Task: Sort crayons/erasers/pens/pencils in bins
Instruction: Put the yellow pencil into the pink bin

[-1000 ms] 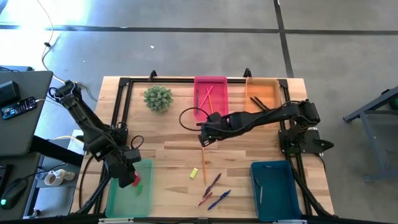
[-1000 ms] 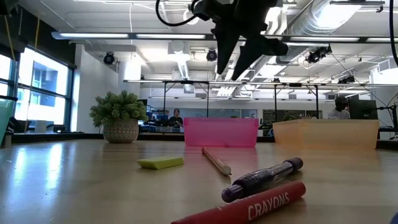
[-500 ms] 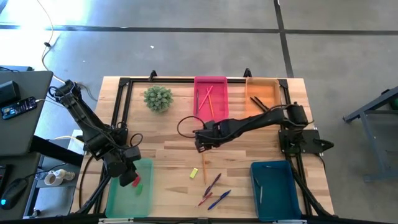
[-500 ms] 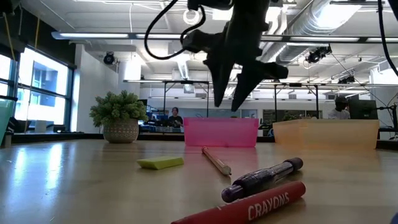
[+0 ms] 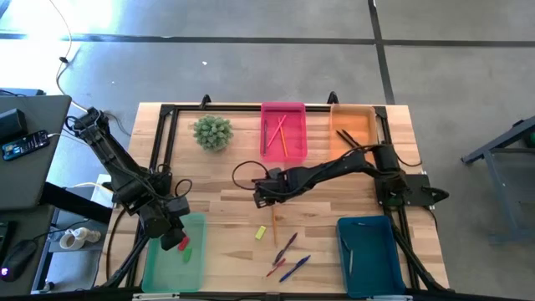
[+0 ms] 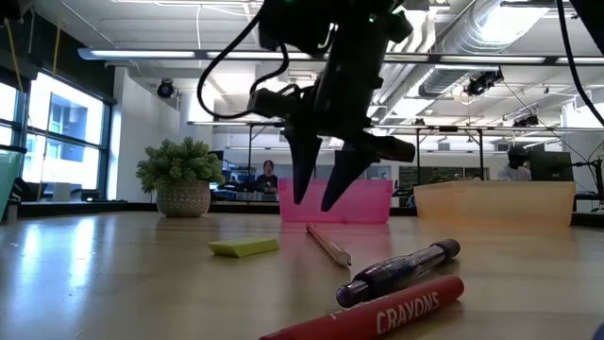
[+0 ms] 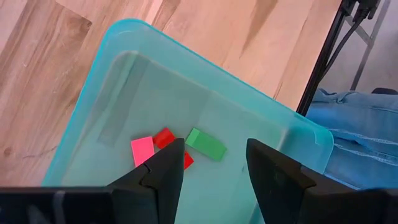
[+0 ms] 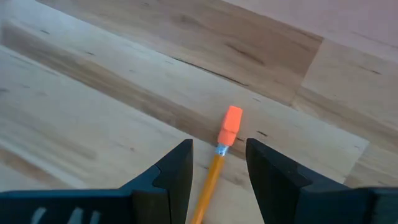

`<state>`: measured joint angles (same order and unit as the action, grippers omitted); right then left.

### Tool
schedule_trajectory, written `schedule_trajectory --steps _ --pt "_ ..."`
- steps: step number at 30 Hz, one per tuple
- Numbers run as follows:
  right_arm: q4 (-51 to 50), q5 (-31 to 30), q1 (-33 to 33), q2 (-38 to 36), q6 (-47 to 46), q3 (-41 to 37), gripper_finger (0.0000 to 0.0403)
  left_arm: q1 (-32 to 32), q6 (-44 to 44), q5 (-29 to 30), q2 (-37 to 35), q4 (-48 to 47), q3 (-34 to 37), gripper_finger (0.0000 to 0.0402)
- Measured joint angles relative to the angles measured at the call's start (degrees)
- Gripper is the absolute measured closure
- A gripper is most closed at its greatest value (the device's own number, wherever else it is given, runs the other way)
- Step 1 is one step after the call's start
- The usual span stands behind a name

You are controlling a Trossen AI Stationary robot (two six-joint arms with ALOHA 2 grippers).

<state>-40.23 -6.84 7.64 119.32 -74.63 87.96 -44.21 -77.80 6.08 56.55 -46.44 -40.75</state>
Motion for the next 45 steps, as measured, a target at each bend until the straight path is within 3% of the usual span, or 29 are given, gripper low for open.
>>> schedule_trajectory --steps 17,31,45 --pt "0.2 -2.7 0.0 4.7 -5.8 0.3 0.0263 0.0 0.5 0.8 0.0 0.0 0.0 0.0241" --pt "-3.6 -2.1 -0.9 5.0 -6.3 0.3 0.0386 0.0 4.0 0.8 0.0 0.0 0.0 0.0241" --pt "-7.4 -5.2 0.3 5.6 -1.0 4.2 0.0391 0.0 4.3 5.0 0.0 0.0 0.0 0.0241"
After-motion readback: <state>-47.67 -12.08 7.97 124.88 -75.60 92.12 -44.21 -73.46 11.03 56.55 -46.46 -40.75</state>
